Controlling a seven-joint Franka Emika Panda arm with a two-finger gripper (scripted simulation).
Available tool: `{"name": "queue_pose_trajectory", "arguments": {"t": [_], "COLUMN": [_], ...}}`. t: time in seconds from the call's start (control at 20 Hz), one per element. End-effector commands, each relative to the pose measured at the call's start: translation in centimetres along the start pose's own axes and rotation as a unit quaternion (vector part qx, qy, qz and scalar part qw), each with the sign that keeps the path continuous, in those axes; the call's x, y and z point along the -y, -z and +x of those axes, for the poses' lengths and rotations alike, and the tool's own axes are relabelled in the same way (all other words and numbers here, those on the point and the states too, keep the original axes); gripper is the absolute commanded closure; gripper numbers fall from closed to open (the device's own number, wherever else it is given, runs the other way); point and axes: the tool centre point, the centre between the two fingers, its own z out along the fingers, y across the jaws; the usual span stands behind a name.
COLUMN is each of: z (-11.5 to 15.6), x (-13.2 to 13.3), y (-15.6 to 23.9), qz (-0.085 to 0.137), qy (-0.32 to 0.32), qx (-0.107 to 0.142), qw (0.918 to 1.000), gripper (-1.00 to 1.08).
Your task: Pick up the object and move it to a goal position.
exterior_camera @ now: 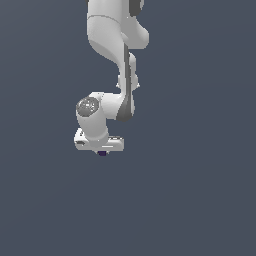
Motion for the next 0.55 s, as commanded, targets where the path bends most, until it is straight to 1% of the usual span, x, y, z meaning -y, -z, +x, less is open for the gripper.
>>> {"name": "queue_pose_trajectory", "arguments": {"t": [0.0,0.25,0.5], "z": [-0.3,-0.5,-0.6], "x": [-2.3,-5.4,-6.4], "y": [0.4,1.0,1.2], "qz": [0.000,0.000,0.000], "qy": [0.001,0.001,0.001], "qx": [0.000,0.000,0.000], "qw": [1.0000,1.0000,1.0000], "gripper": [1.08,1.08,1.08]}}
